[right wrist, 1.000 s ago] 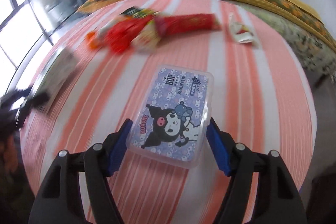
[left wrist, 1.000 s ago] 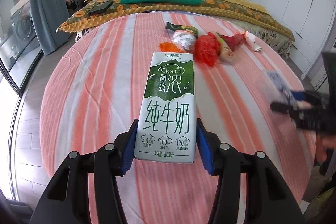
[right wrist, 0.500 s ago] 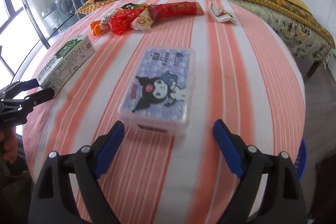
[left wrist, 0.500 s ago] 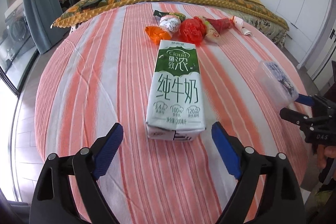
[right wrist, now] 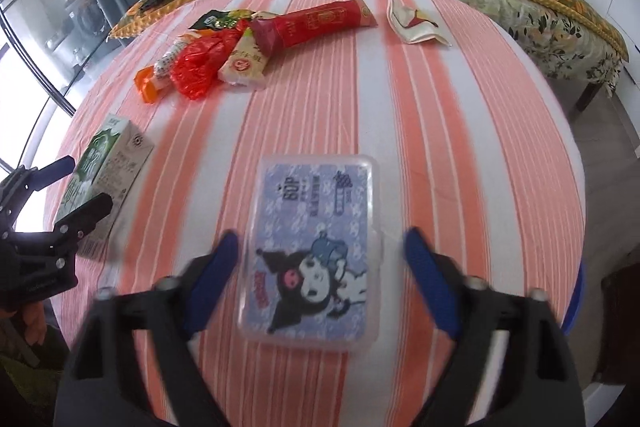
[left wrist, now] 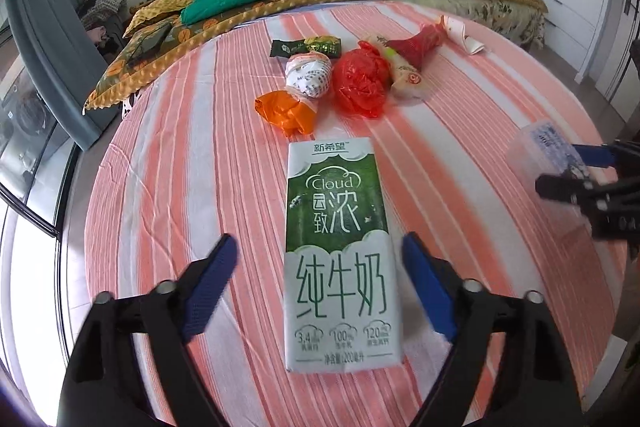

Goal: Collect trash
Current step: 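Grasp the green-and-white milk carton with the left tool while the right tool grasps the clear card box, then carry the carton and card box to the blue wastebasket and open both tools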

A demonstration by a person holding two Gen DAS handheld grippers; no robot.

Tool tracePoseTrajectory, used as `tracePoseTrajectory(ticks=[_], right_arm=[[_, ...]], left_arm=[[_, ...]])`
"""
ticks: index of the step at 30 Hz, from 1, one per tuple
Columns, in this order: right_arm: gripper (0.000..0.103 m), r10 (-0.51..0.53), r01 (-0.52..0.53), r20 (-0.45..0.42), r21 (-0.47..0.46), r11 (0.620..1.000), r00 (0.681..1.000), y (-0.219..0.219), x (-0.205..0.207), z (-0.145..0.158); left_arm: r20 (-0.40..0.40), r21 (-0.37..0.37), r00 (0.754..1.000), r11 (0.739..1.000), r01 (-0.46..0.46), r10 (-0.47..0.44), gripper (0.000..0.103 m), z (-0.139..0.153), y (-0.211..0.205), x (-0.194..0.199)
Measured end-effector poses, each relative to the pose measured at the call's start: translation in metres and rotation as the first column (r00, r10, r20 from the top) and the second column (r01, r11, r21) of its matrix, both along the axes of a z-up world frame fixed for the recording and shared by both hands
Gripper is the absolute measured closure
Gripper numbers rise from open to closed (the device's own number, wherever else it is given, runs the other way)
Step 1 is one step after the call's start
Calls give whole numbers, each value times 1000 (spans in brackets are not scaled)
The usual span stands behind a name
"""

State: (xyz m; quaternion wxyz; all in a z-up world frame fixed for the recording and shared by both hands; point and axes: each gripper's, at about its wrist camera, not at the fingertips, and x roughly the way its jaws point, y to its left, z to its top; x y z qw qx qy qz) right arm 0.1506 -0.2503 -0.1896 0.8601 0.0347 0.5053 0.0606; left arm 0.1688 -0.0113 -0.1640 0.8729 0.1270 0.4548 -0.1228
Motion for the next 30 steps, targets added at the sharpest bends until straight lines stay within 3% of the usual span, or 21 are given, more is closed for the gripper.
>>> tracePoseTrajectory(ticks=[1, 2, 9, 15, 22, 30], right_arm=[[41, -4, 4, -4, 3, 1000, 1000, -1, 1, 0], [41, -4, 4, -1, 5, 1000, 1000, -2, 0, 2], [41, 25, -28, 62, 49, 998, 998, -13, -25, 20], [41, 17, -29, 97, 126, 992, 995, -37, -43, 26], [41, -94, 61, 129, 239, 969, 987, -107, -74, 36], [41, -314, 282, 162, 191, 940, 936, -235, -107, 43]], left_arm=[[-8, -4, 1000, 1000, 4, -4, 39, -1, 0, 1], [-14, -14, 1000, 1000, 7, -7, 53, -1, 1, 1], [4, -135, 1000, 991, 7, -6, 54, 10, 7, -14], [2, -221, 998, 974, 59, -60, 54, 26, -16, -29], [9, -272, 975, 937, 218, -224, 54, 43, -92, -51], [9, -309, 898, 853, 421, -440, 54, 54, -226, -69]])
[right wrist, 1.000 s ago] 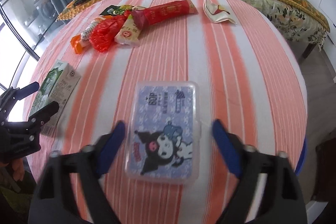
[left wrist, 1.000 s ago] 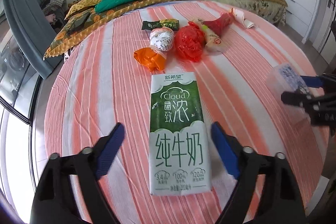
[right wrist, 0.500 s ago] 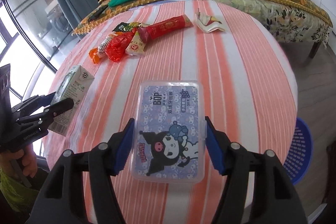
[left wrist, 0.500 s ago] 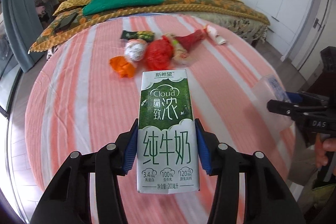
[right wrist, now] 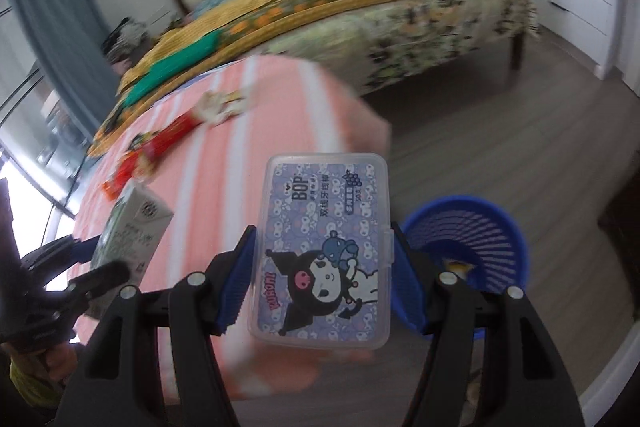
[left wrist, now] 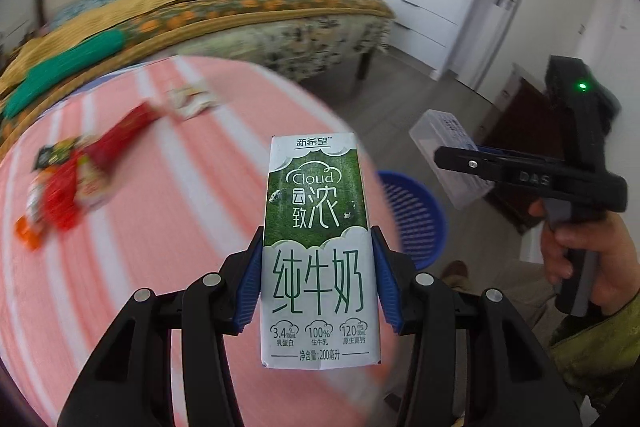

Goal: Collect trash
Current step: 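Carry the carton and card box to the blue wastebasket and open both tools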

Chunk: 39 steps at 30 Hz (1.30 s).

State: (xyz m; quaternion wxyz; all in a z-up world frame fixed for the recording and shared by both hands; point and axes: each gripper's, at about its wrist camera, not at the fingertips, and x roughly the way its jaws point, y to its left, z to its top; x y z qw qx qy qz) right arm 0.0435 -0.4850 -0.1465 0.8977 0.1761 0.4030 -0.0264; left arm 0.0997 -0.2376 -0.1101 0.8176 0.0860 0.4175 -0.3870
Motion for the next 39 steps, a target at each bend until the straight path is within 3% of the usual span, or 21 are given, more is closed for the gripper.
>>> tracePoseTrajectory(ticks=[6, 13, 22, 24, 25, 26, 28, 30, 34, 39], right_arm=[[41, -127, 127, -35, -4, 992, 991, -83, -12, -23], [41, -213, 215, -67, 25, 976, 975, -142, -17, -59], [41, -266, 279, -106, 140, 950, 958, -187, -12, -106], [33, -266, 283, -108, 186, 941, 958, -195, -9, -116], [26, -269, 285, -101, 203, 937, 958, -200, -8, -120], [22, -284, 296, -88, 206, 933, 955, -202, -11, -119], [22, -300, 307, -67, 222, 925, 952, -207, -13, -115], [20, -326, 323, -23, 222, 920, 945, -209, -20, -98], [13, -345, 336, 70, 113, 935, 936, -200, -31, -66], [11, -352, 349, 108, 48, 936, 930, -172, -39, -56]], left_arm=[[-56, 5, 993, 995, 102, -102, 54, -22, -101, -3], [-126, 33, 983, 990, 140, -135, 54, -62, -189, 7], [-167, 90, 978, 986, 140, -123, 53, -114, -245, 26], [-174, 77, 976, 987, 144, -128, 47, -121, -255, 32], [-175, 75, 977, 988, 137, -122, 34, -122, -258, 36], [-165, 74, 980, 989, 125, -111, 28, -121, -260, 39], [-138, 63, 985, 992, 108, -99, 27, -112, -260, 42], [-109, 25, 989, 995, 101, -97, 19, -96, -253, 43], [-20, -11, 995, 995, 95, -95, 11, -62, -224, 30], [50, 30, 997, 998, 60, -62, 8, -48, -165, 9]])
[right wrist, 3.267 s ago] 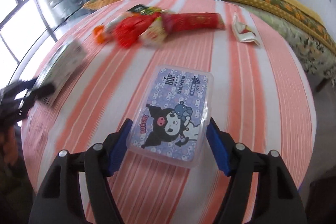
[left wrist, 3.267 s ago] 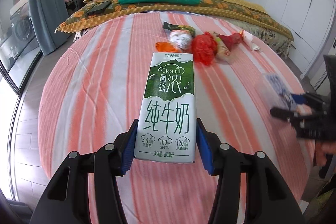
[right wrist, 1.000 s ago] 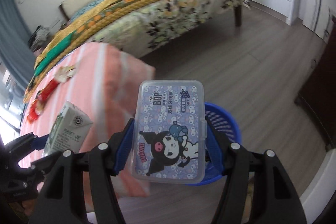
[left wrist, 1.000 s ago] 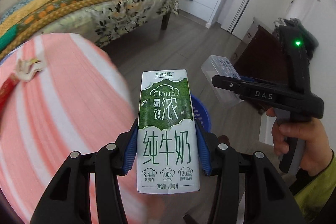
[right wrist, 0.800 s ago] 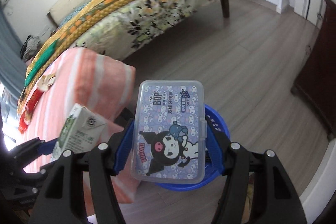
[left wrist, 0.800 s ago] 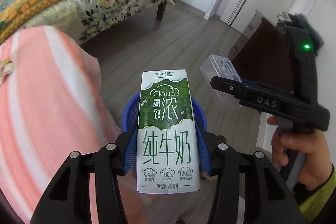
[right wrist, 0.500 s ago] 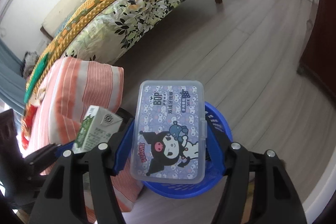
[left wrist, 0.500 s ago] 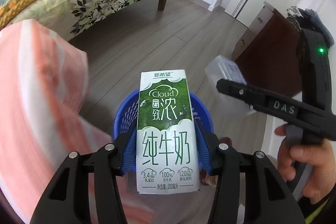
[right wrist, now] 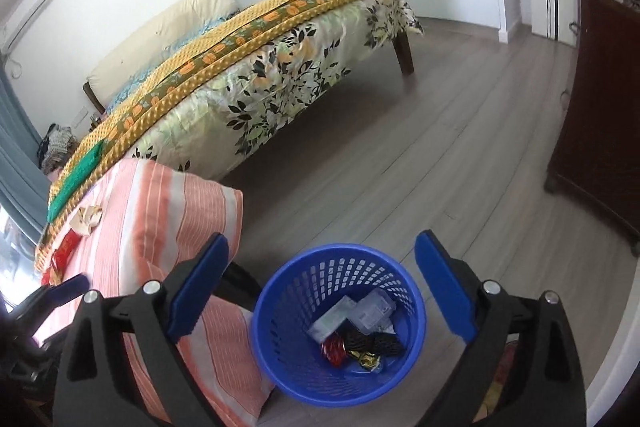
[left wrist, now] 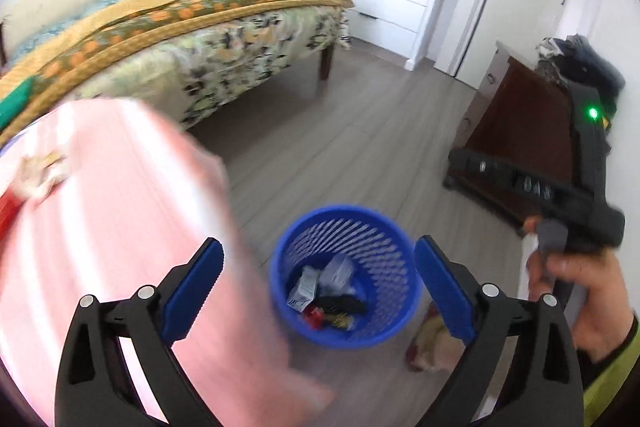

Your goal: Collect trash

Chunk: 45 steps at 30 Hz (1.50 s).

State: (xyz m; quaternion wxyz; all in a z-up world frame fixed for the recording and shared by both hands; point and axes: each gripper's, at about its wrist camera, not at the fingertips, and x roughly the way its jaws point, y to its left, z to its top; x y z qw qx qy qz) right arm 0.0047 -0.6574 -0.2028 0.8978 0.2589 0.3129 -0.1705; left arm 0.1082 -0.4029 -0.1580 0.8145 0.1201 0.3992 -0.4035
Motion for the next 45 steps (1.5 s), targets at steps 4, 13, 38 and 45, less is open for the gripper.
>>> tracePoseTrajectory(ticks=[4, 13, 38, 45], right_arm=[[11, 90, -93, -27, -110, 990, 996, 54, 14, 4], [11, 446, -449, -80, -279, 849, 892, 238, 43, 16], [9, 644, -695, -261, -229, 682, 719, 410, 133, -8], [9, 641, -693, -264, -233, 683, 721, 411, 133, -9]], left_arm=[[8, 44, 997, 996, -73, 73, 8, -6, 67, -16], [76, 121, 958, 951, -283, 276, 8, -10, 216, -14], [123, 185, 909, 891, -414, 397, 9, -15, 390, 161], [103, 174, 930, 914, -367, 354, 50, -26, 380, 200]])
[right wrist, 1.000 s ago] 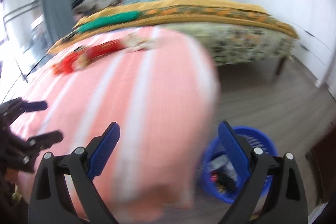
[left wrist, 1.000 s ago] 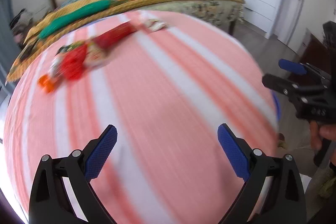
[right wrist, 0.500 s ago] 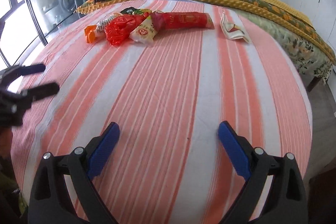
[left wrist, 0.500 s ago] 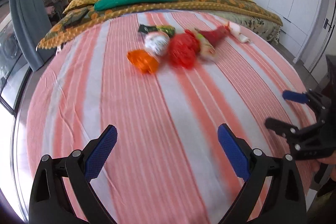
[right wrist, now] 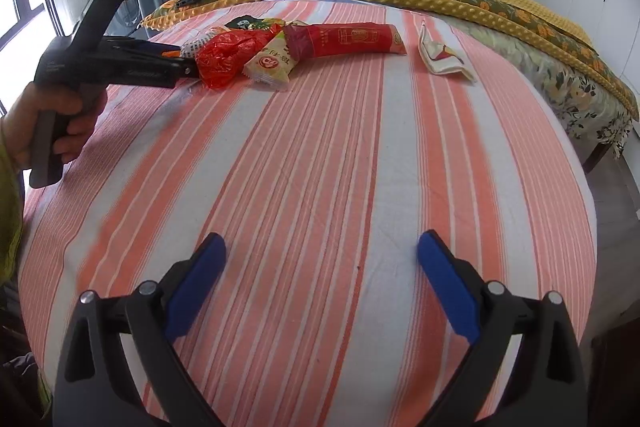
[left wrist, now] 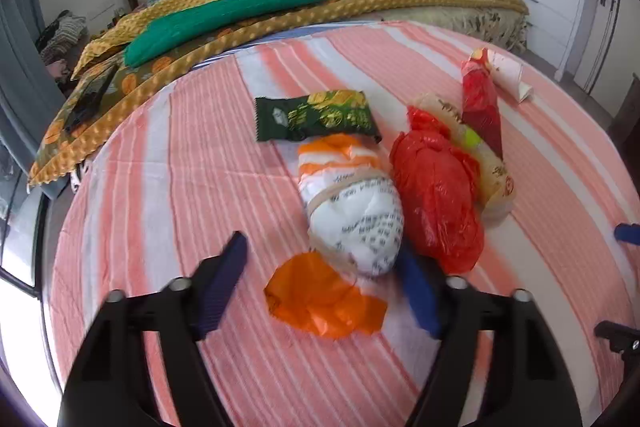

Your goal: Collect trash

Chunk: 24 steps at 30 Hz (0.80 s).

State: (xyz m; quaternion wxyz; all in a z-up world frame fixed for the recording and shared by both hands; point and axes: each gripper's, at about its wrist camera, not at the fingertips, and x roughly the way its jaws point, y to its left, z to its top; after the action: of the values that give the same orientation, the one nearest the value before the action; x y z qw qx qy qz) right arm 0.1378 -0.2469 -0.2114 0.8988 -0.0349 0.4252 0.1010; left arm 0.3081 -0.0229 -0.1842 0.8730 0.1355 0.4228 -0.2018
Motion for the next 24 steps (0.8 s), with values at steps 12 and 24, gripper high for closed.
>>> tracePoseTrajectory(ticks=[12, 24], right_arm=[[9, 0, 0, 0, 0, 1000, 1000, 0, 0, 0], [9, 4, -4, -6, 36, 999, 1000, -4, 0, 2]], left_arm=[[-43, -99, 987, 983, -157, 153, 58, 12, 46, -81], [-50, -103, 985, 980, -168, 163, 16, -1, 39, -104]])
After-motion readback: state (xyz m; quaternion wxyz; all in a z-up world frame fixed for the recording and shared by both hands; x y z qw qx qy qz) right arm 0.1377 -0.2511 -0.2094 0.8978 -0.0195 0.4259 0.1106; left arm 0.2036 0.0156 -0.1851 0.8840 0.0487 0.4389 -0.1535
